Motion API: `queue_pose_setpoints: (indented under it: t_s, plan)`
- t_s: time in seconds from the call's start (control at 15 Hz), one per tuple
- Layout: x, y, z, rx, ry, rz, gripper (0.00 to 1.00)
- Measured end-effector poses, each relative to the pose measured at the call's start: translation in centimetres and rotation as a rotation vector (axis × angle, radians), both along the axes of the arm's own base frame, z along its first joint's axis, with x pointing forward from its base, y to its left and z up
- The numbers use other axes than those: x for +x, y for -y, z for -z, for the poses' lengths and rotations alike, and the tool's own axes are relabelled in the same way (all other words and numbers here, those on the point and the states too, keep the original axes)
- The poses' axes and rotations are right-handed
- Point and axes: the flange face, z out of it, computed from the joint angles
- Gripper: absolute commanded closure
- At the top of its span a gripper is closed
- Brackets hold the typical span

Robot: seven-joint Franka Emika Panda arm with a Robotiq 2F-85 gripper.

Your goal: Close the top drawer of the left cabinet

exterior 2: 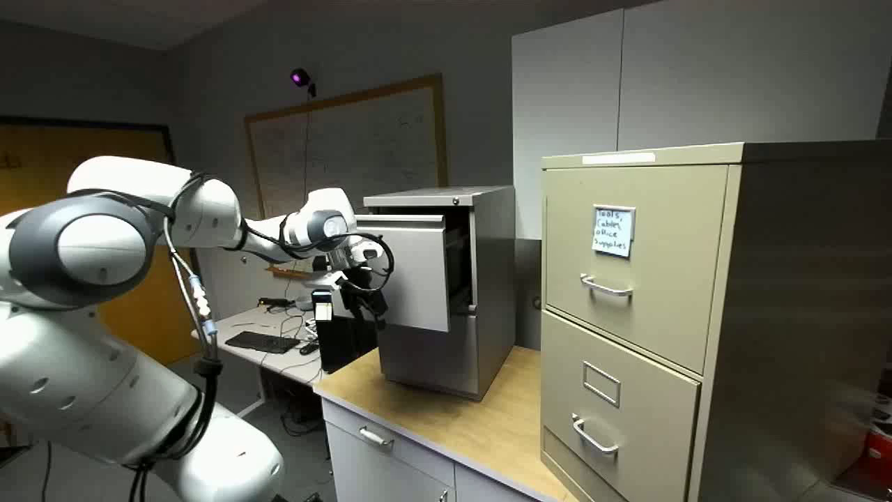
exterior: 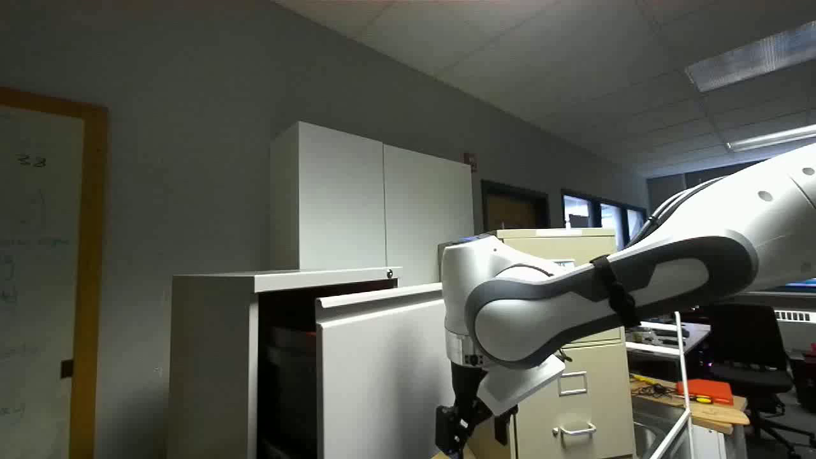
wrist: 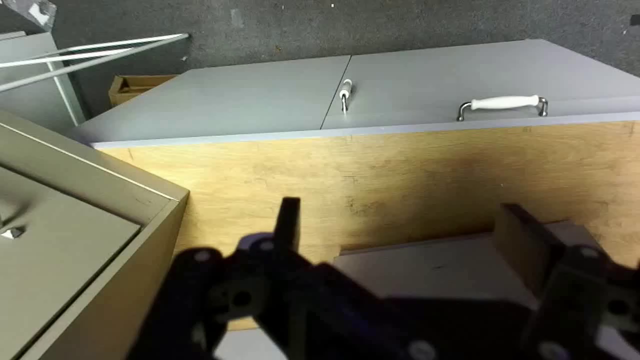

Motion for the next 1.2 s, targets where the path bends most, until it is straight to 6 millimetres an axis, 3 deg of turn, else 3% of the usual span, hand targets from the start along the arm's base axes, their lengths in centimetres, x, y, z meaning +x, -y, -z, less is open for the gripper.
queue_pose_setpoints:
  t_s: [0.93,1.2]
  plan:
    - [0.1,0.0,-0.2,0.005,0.008,-0.003,0.0]
    - [0.1,-0.3,-1.1,0.015,0.059,0.027,0.0]
